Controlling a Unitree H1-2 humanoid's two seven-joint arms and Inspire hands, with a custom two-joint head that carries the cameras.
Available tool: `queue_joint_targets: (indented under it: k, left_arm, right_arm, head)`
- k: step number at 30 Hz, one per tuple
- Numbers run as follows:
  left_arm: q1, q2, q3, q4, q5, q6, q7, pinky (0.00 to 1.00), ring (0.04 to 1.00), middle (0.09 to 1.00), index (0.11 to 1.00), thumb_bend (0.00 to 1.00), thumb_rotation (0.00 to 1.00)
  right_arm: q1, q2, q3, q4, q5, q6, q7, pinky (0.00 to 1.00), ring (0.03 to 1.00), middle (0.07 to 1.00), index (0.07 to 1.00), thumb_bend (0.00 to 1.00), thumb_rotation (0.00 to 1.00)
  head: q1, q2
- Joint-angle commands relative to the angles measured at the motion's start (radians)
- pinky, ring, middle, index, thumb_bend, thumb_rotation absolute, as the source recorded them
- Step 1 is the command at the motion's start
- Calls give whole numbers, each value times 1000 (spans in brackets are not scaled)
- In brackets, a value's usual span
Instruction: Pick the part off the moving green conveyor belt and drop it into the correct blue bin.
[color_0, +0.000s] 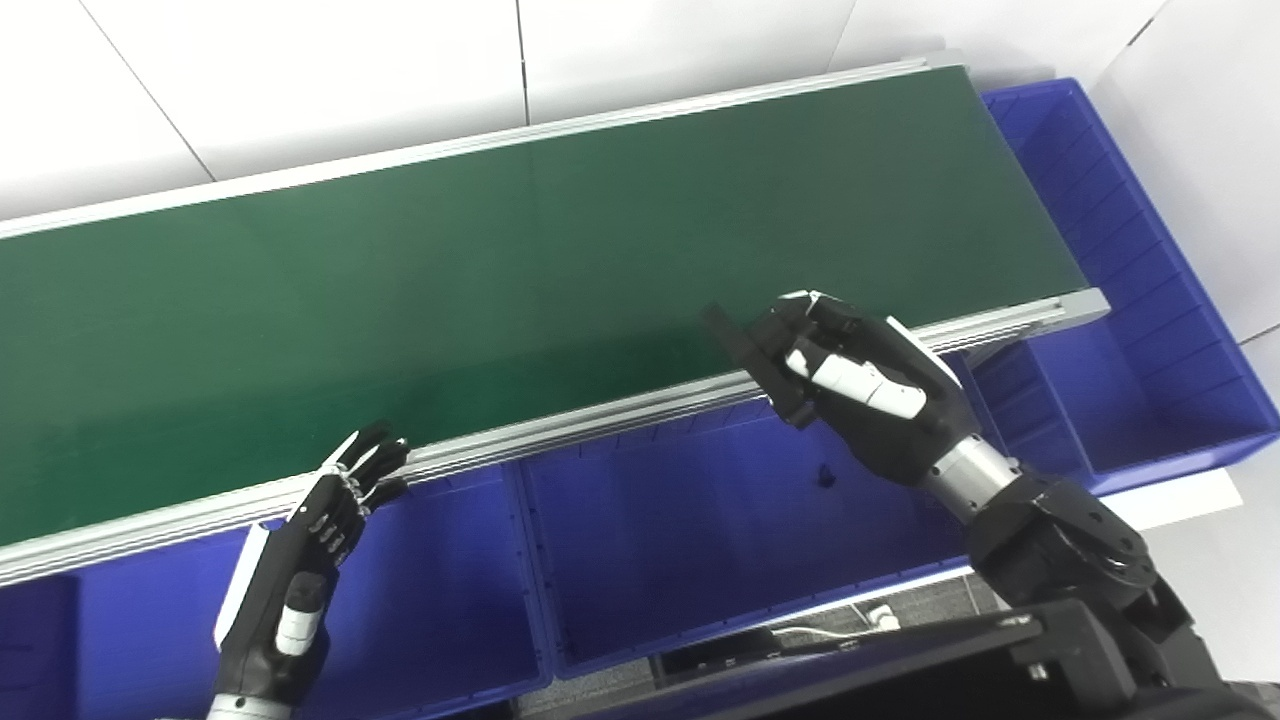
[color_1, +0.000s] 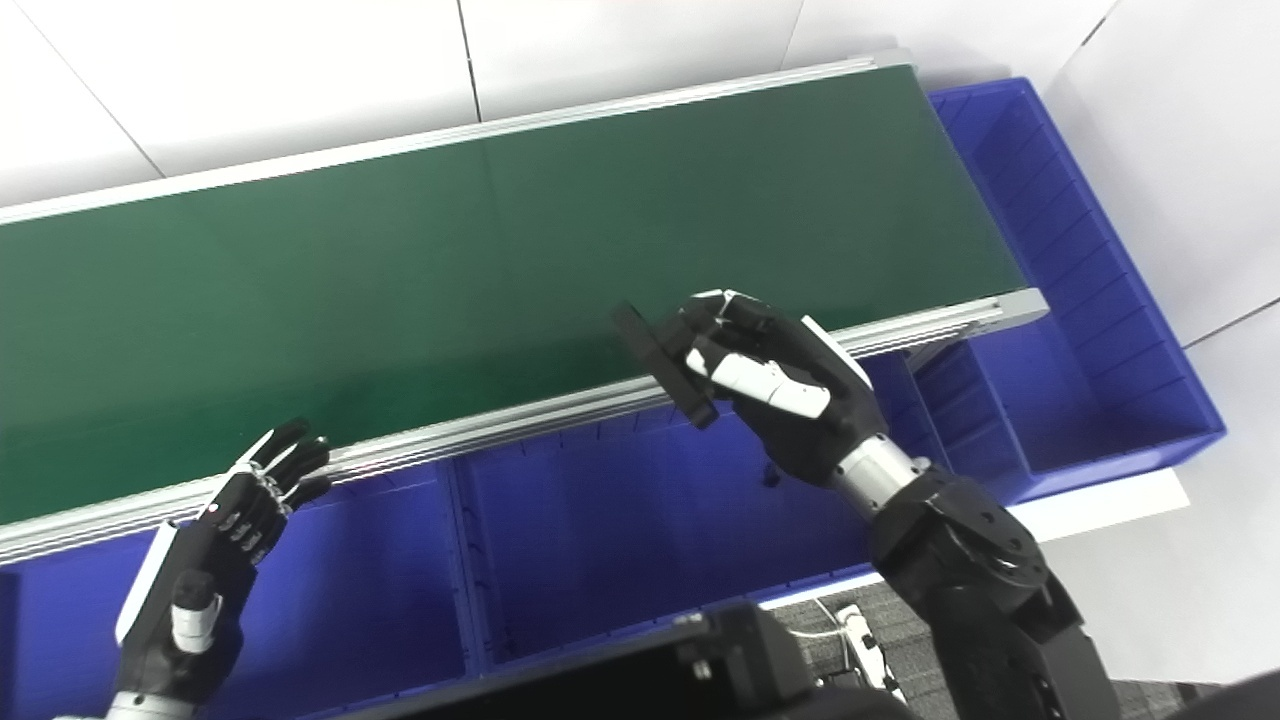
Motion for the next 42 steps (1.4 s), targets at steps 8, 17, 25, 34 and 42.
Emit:
queue_joint_targets:
  k: [8, 17, 25, 34, 42]
  left_arm:
    - [22, 10, 8, -60, -6, 3, -12, 851, 896, 866, 896, 1000, 971]
    - [31, 1, 4, -78, 0, 16, -9, 846, 893, 865, 893, 1000, 971]
    - [33, -5, -1, -87, 6, 22, -8, 841, 891, 869, 894, 1000, 972]
    - [35, -5, -3, -91, 10, 18, -9, 849, 897, 870, 896, 1000, 975]
    - [37, -3, -4, -93, 10, 20, -10, 846, 899, 871, 899, 1000, 979]
  right_arm:
    - [2, -104, 135, 0, -486, -171, 108, 174, 219, 315, 485, 515, 143]
    - [-25, -156, 253, -4, -956, -271, 119, 193, 247, 354, 486, 510, 146]
    - [-31, -148, 307, -13, -1317, -241, 147, 572, 639, 699, 719, 922, 460]
    - [-25, -110, 277, -39, -1387, -217, 227, 738, 784, 811, 800, 1000, 513]
    - [-17, -94, 253, -28, -1400, -252, 225, 715, 773, 806, 801, 1000, 574]
  head:
    - [6, 9]
    - [15, 16]
    - [26, 15]
    - [32, 16]
    - [37, 16]
